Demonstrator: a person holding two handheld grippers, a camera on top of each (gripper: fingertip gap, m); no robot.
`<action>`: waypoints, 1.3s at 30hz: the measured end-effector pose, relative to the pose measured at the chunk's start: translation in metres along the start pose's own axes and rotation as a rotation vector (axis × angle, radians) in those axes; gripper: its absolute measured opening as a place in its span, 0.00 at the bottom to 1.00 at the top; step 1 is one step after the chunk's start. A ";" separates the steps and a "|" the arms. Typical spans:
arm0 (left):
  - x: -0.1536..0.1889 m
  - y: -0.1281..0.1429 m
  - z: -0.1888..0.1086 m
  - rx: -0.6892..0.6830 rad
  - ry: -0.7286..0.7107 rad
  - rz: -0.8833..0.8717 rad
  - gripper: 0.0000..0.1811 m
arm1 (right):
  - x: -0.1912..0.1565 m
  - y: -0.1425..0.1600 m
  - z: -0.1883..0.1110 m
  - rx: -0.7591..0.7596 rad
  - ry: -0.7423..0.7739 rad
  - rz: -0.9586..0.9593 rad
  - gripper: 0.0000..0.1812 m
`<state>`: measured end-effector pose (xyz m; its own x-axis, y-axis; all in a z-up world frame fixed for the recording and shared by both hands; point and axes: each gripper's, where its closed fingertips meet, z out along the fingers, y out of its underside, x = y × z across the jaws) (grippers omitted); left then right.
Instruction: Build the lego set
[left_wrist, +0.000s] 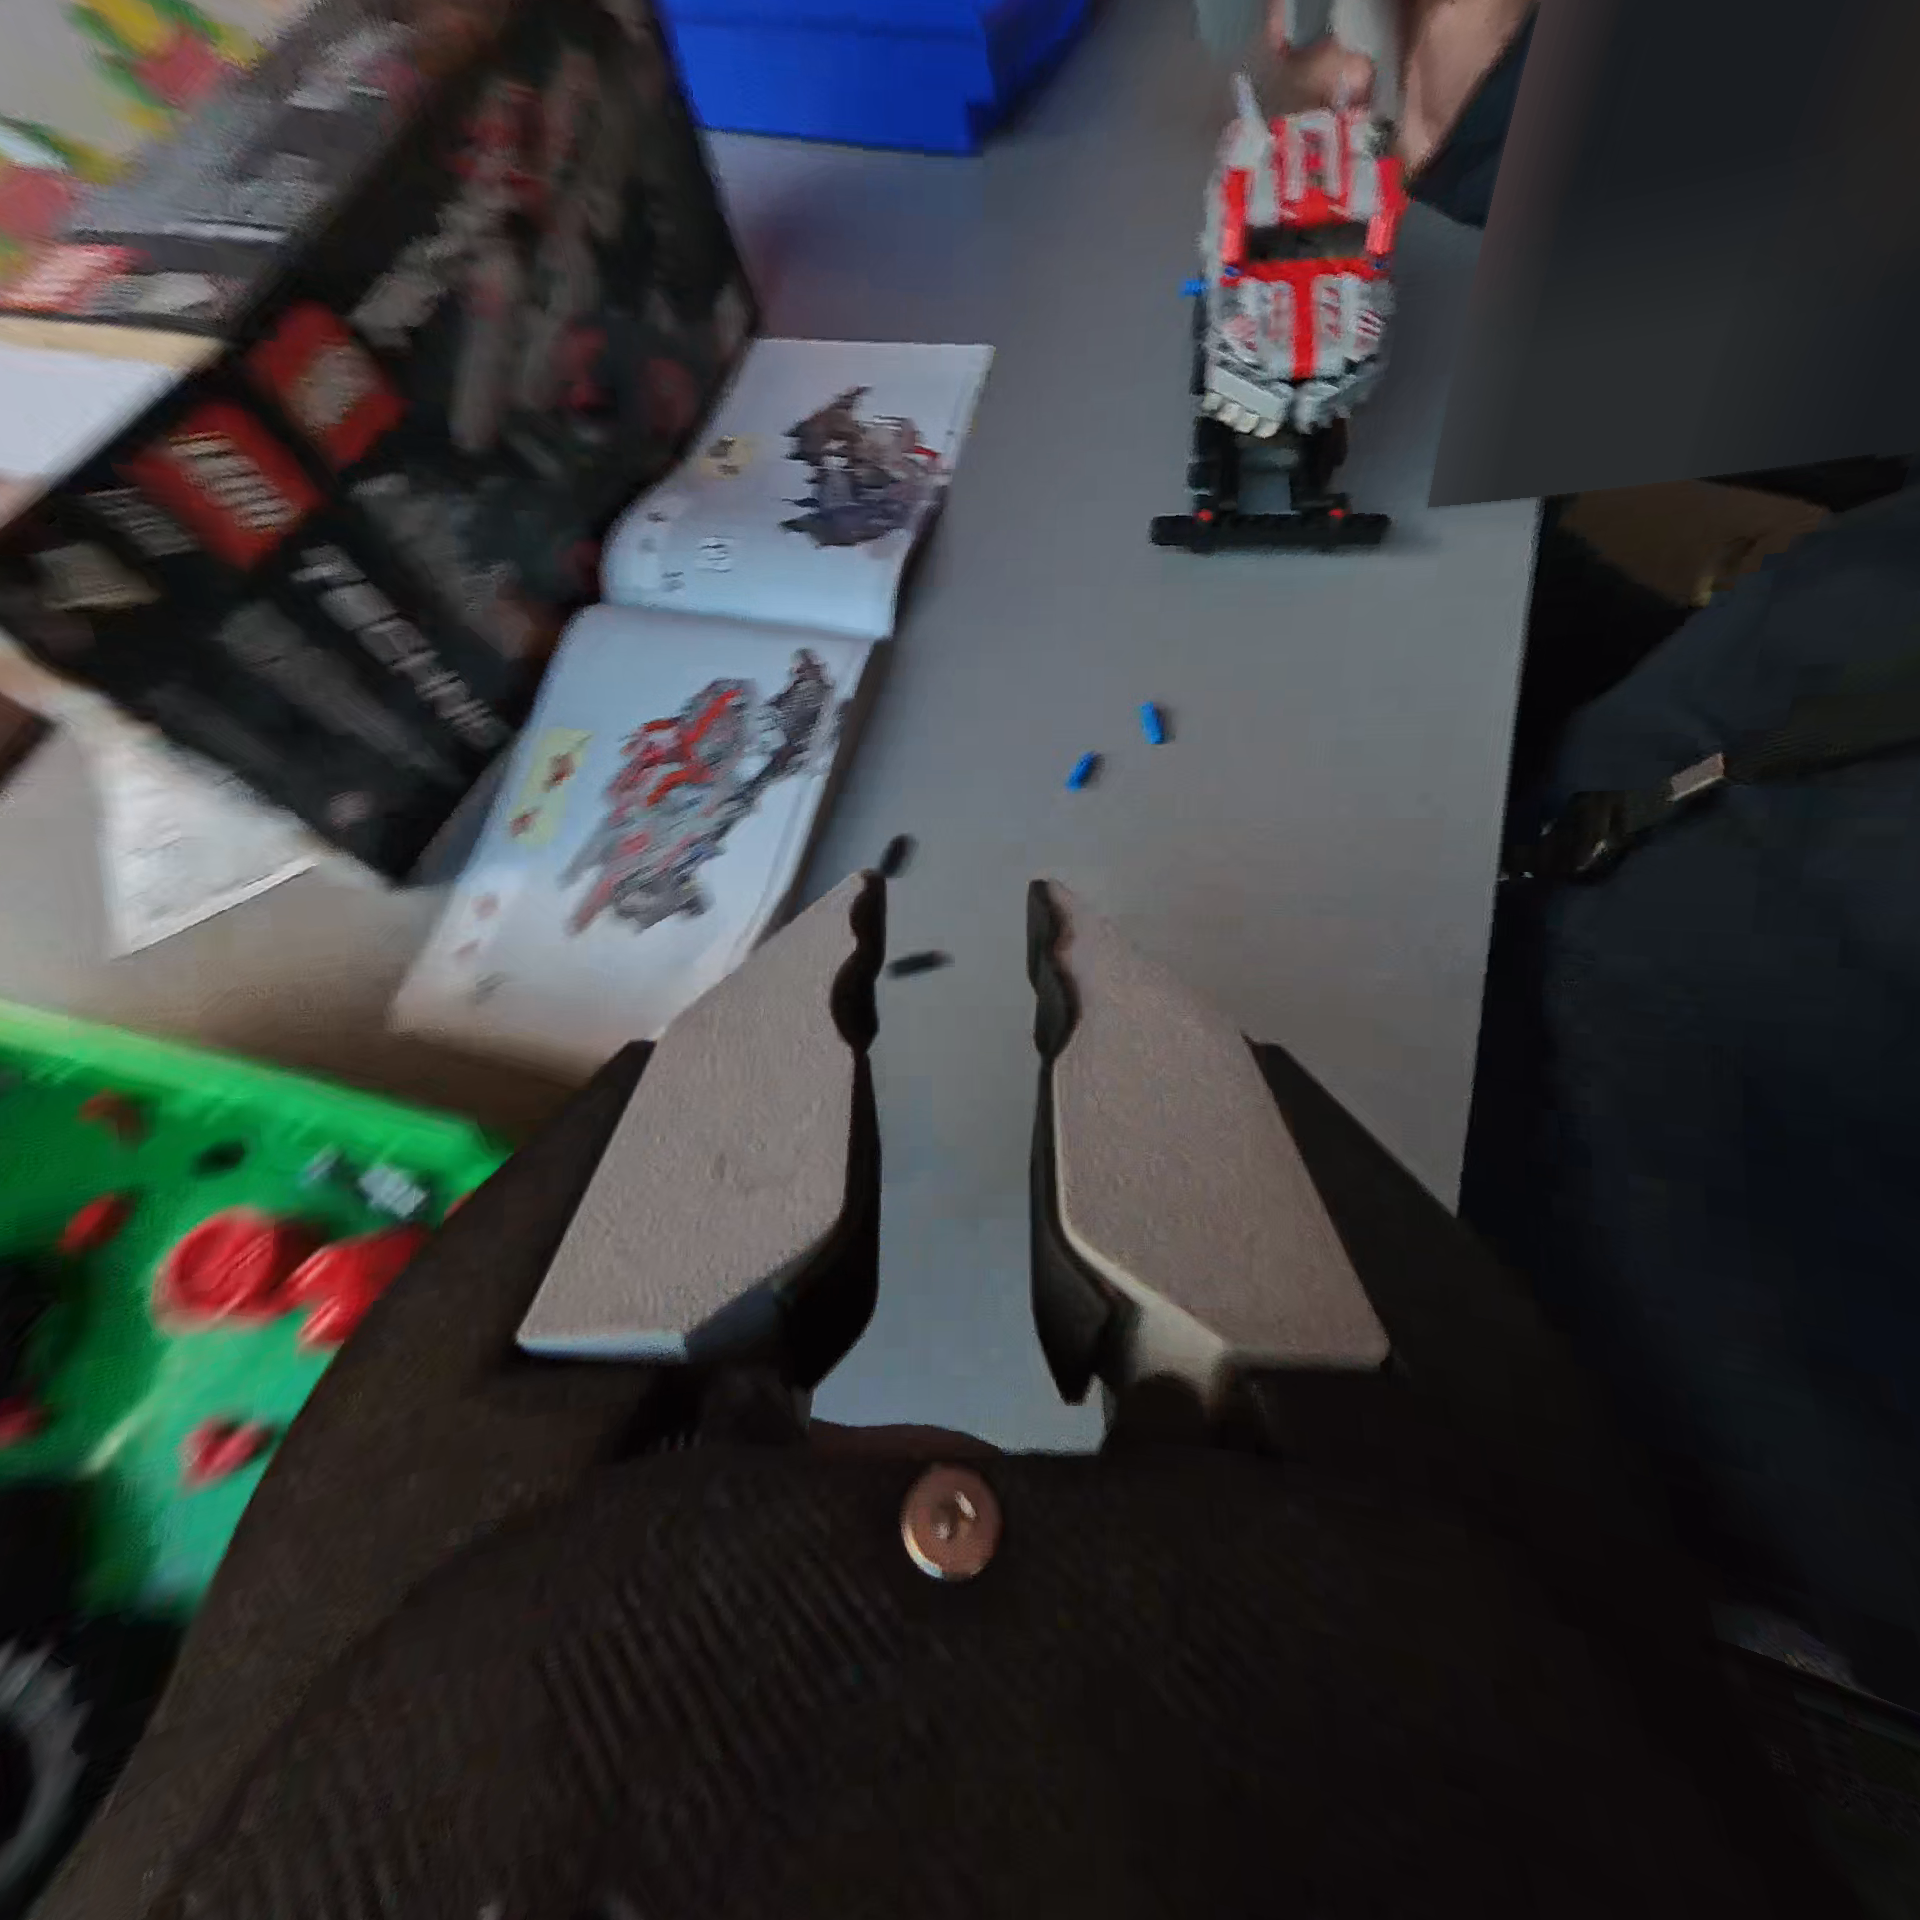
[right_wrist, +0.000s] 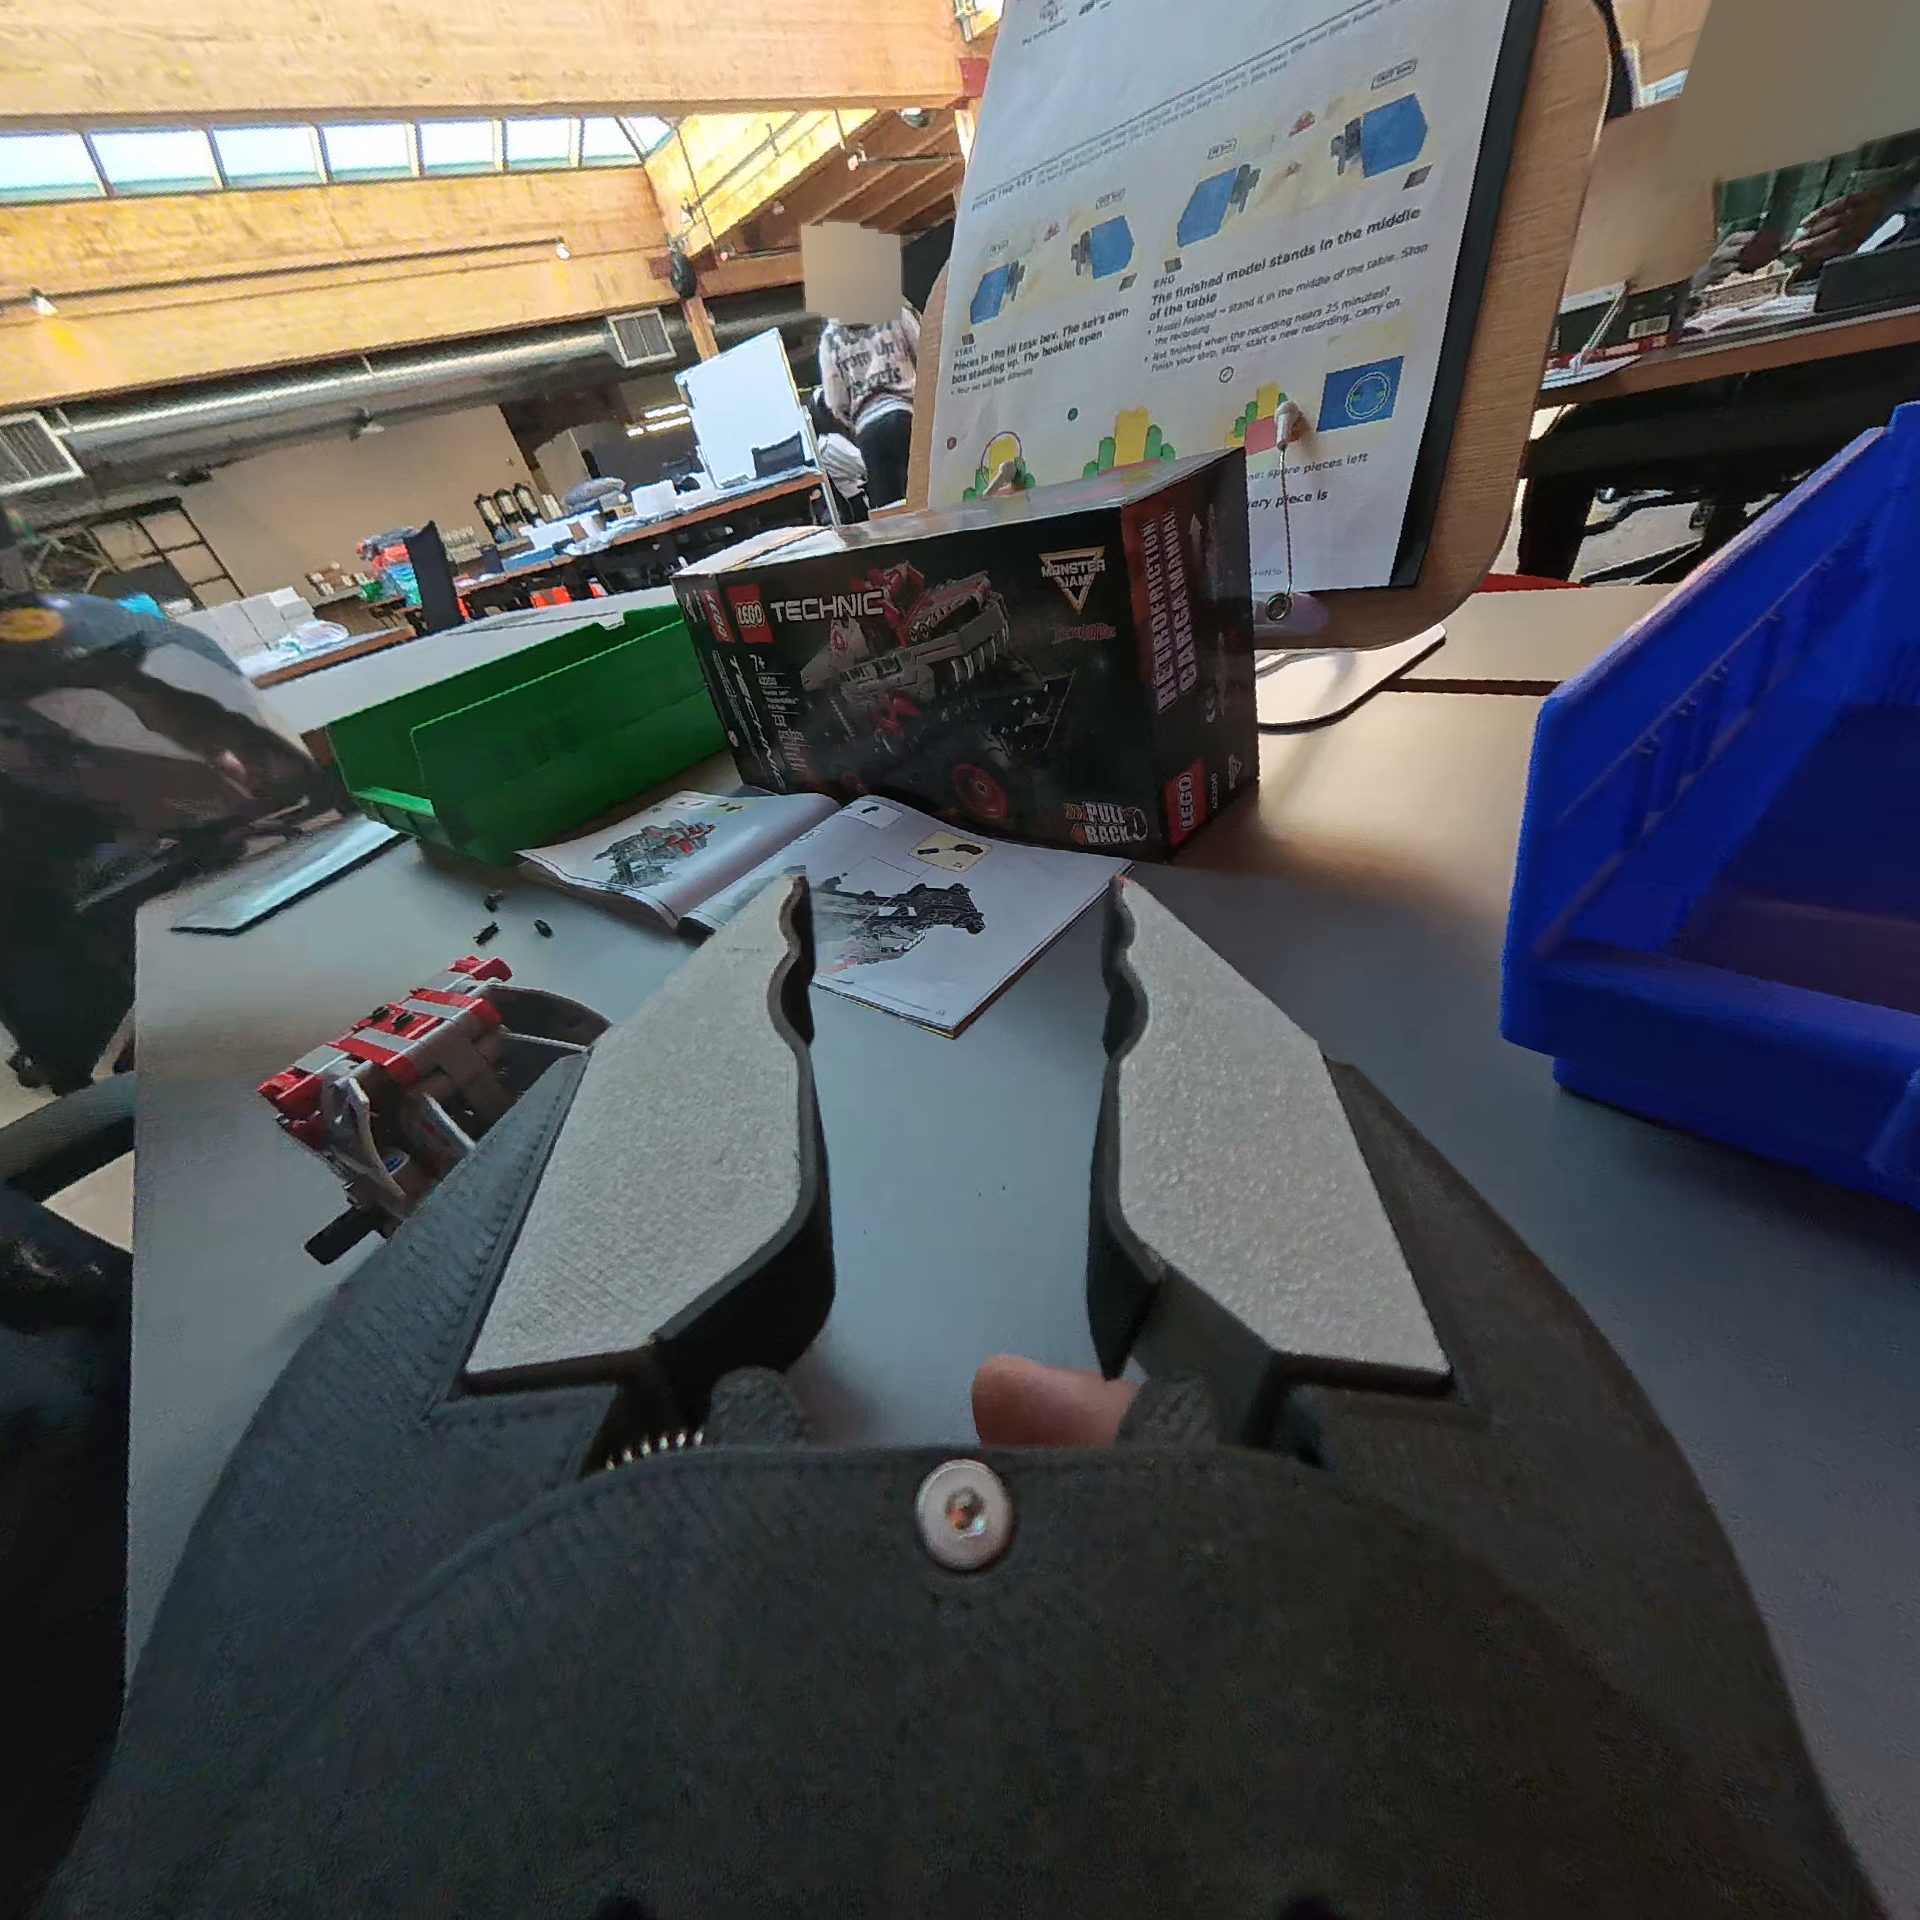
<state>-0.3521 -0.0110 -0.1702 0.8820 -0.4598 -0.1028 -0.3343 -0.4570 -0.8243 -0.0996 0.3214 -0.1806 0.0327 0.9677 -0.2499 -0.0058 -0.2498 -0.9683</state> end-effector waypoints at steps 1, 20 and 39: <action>-0.017 0.002 -0.029 0.017 -0.073 -0.021 0.12 | 0.000 0.000 0.000 0.003 -0.004 0.000 0.30; -0.215 0.070 -0.145 -0.132 -0.567 -0.097 0.09 | 0.034 0.002 -0.004 0.001 0.160 0.112 0.34; -0.252 0.116 -0.062 -0.555 -0.277 -0.148 0.21 | 0.035 0.002 -0.004 0.005 0.145 0.137 0.32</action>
<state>-0.6344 0.0046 -0.2056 0.9604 -0.1812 -0.2116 -0.2589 -0.8611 -0.4376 -0.0943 0.3549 -0.1917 0.1753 0.9097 -0.3765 -0.0251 -0.3782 -0.9254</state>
